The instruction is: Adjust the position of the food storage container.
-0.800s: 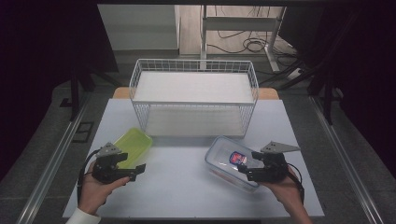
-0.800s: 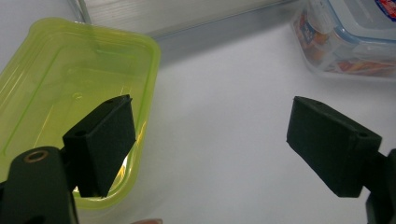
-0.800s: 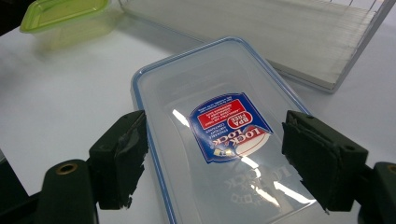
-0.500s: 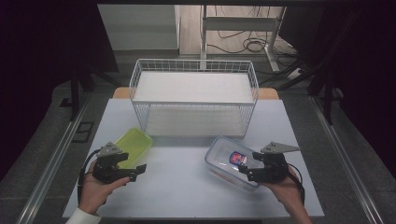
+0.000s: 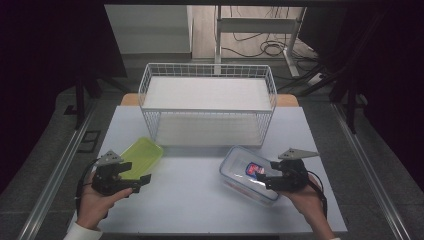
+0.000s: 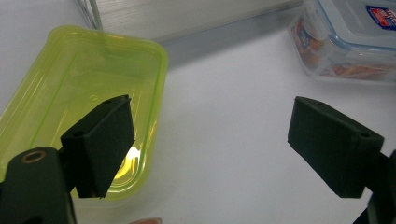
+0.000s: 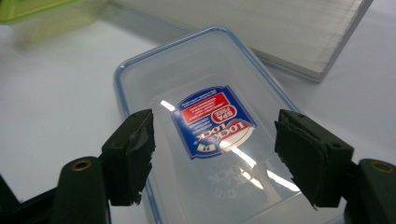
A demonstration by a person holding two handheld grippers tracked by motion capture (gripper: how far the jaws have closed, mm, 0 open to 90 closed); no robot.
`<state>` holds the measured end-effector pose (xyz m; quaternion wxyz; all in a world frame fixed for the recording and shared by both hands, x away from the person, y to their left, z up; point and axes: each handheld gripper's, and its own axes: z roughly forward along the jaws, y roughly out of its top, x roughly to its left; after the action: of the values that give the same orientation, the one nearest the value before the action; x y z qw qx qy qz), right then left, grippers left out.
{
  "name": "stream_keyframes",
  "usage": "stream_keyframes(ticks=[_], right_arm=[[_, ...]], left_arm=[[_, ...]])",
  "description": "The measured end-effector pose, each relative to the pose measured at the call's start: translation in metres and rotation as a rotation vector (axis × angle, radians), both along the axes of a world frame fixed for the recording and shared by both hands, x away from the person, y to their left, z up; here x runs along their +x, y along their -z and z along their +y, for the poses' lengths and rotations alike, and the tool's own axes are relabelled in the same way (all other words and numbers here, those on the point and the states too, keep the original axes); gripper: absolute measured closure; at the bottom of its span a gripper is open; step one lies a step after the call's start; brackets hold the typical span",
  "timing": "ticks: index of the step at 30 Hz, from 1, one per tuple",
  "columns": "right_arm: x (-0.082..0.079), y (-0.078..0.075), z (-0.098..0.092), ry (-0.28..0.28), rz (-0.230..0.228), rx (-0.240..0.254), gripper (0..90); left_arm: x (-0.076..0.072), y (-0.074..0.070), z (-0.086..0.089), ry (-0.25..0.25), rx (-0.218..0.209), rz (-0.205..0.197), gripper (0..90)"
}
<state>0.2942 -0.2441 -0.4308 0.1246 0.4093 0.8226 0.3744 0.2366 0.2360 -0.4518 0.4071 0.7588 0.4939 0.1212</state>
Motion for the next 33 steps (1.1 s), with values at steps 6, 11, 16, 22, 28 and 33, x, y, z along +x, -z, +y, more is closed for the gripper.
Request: stream_keyframes(ticks=[6,11,16,22,28,33], right_arm=[[0.027,-0.012,0.011,-0.004,0.049,-0.03,32.5],[0.054,-0.017,0.023,0.022,0.078,-0.101,39.8],[0.076,-0.011,0.036,0.032,0.09,-0.158,55.9],[0.097,0.001,0.049,0.028,0.095,-0.224,73.7],[0.107,0.011,0.061,-0.001,0.068,-0.302,87.6],[0.112,0.018,0.065,-0.024,0.058,-0.347,89.2]], left_arm=[[0.0,0.004,0.004,0.004,0.013,0.015,13.9],[0.001,0.004,0.003,0.009,0.016,0.019,13.8],[0.002,0.007,0.0,0.016,0.023,0.027,13.7],[0.002,0.008,0.0,0.014,0.026,0.033,13.6],[0.002,0.012,-0.001,0.02,0.033,0.041,13.6],[0.003,0.013,-0.001,0.02,0.037,0.046,13.7]])
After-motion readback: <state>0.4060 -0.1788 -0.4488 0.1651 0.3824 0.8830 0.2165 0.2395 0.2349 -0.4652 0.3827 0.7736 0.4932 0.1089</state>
